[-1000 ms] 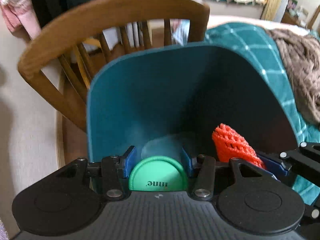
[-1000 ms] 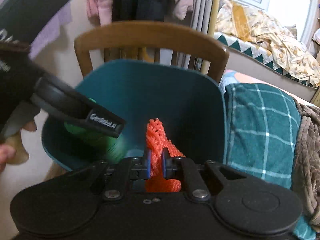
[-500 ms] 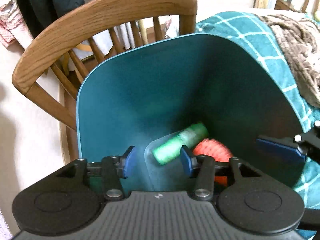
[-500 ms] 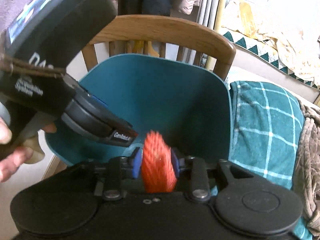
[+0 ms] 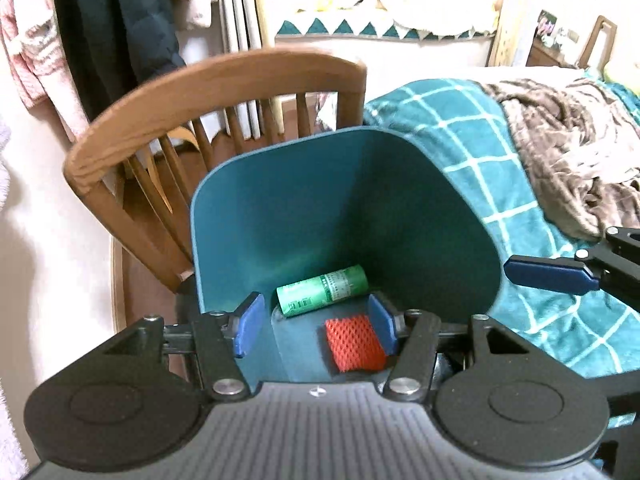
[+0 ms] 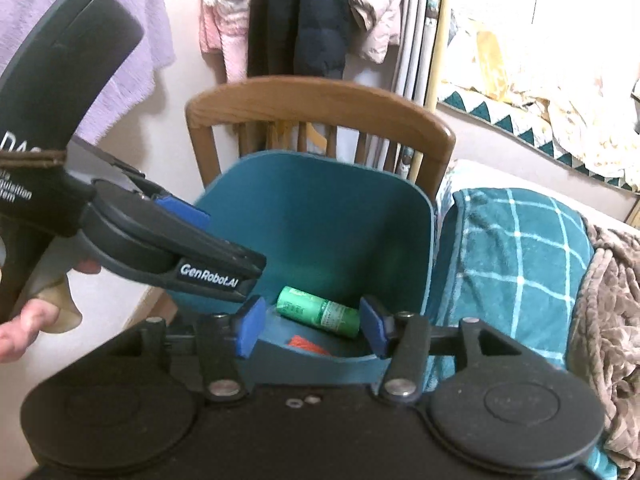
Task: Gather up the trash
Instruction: 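Open both tools to drop the tube and orange net into the wastebasket, then lower both tools back down to the trash pile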
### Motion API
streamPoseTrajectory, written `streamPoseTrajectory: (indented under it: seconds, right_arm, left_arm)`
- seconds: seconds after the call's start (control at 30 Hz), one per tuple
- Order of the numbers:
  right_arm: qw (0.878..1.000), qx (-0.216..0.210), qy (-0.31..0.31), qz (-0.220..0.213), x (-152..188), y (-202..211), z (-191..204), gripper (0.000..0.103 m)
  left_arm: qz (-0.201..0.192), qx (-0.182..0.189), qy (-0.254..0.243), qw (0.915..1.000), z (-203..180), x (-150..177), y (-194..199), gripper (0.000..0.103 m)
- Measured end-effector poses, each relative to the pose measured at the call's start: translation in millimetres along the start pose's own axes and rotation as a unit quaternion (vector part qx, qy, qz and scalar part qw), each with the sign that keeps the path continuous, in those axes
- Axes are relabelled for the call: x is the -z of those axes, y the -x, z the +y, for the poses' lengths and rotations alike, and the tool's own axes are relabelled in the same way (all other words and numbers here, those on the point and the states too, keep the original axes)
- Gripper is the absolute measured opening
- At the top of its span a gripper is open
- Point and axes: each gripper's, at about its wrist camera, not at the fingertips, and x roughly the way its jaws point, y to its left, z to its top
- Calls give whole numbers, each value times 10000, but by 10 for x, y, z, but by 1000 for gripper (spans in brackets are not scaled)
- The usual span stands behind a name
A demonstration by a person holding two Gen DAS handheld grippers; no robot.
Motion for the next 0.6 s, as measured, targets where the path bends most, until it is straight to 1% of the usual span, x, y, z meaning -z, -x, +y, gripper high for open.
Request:
streamPoseTrajectory:
  seconds: [0.07, 0.1, 0.17, 0.23, 0.3, 0.37, 0.4, 0.47, 0.6]
  right_arm:
    - [9999, -46, -36, -83, 14, 149, 9, 54]
    - [9999, -54, -41, -125, 27, 217, 15, 54]
    - [9997, -76, -59, -205, 60, 354, 29, 61]
    - [9994, -139, -99, -288, 112, 499, 39, 64]
    - [9991, -200, -146, -347, 181, 635, 55, 65]
    - [9986, -267, -211, -414, 268, 779, 72, 69]
    - [9983, -290, -243, -443, 313, 840, 80, 70]
    - [9975, -379, -306, -506, 414, 974, 106, 77]
    - [9958, -500, -433, -631, 653, 1205, 178, 84]
  left_arm:
    - [-91, 29, 38, 9999, -26, 50, 184, 63]
    - [-131, 43, 47, 9999, -40, 78, 268, 64]
    - [-237, 32, 50, 9997, -73, 145, 441, 65]
    - [-304, 43, 109, 9995, -91, 214, 586, 65]
    - [-384, 78, 193, 9990, -109, 282, 714, 70]
    - [-484, 89, 238, 9985, -125, 394, 862, 75]
    - [-533, 88, 260, 9982, -129, 453, 920, 75]
    - [-584, 98, 311, 9978, -139, 594, 1036, 78]
    - [-681, 54, 365, 9970, -153, 919, 1200, 79]
